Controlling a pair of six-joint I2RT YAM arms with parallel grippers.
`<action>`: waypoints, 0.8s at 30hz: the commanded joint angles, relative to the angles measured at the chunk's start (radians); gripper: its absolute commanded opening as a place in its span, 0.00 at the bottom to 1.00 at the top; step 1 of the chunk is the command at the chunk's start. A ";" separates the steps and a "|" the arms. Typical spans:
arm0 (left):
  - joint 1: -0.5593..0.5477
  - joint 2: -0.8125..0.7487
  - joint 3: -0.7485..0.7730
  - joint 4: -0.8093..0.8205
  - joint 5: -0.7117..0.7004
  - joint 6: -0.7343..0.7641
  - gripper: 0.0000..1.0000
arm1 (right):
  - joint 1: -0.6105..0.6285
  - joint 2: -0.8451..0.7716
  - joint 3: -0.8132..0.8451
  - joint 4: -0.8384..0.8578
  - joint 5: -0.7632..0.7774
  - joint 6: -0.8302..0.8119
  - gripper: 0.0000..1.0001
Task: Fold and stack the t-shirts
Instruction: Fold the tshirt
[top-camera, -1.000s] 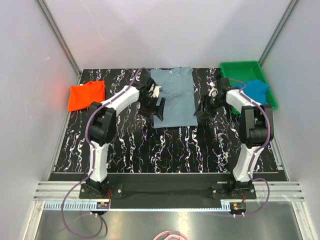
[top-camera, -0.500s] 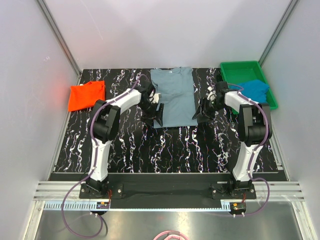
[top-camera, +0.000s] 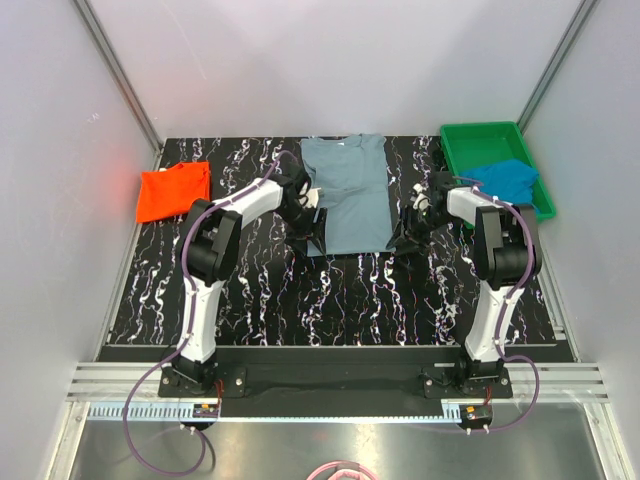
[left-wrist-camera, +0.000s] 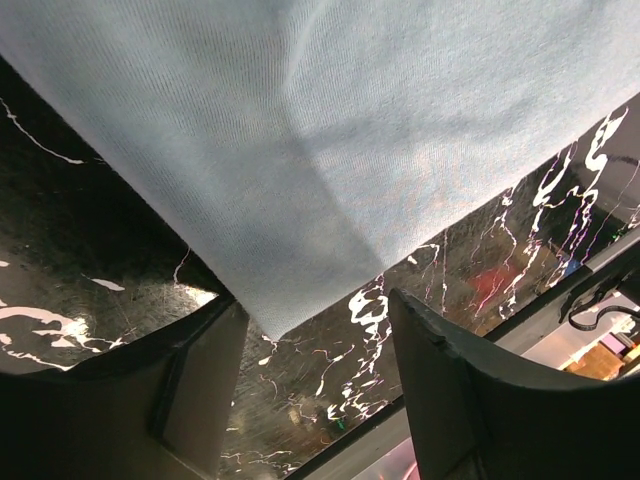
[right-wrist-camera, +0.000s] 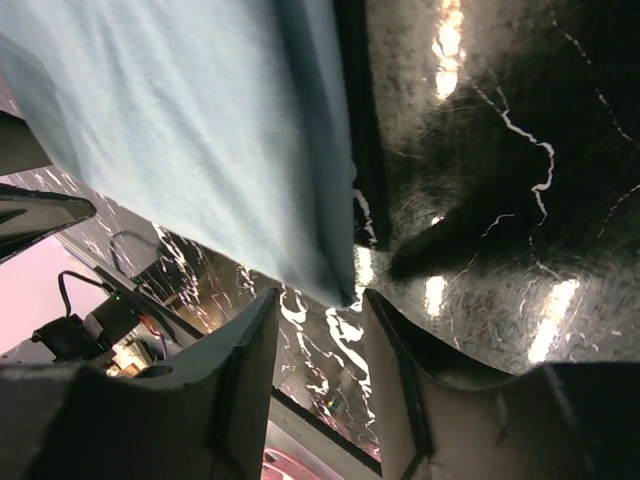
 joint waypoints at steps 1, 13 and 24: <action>-0.004 0.013 -0.017 0.017 0.018 -0.001 0.63 | 0.010 0.015 -0.012 0.008 -0.004 -0.017 0.45; -0.004 -0.009 -0.039 0.017 0.014 0.005 0.56 | 0.021 0.050 0.028 0.038 -0.010 -0.009 0.36; -0.004 0.004 -0.026 0.006 0.011 0.017 0.02 | 0.021 0.044 0.087 0.032 0.002 -0.038 0.00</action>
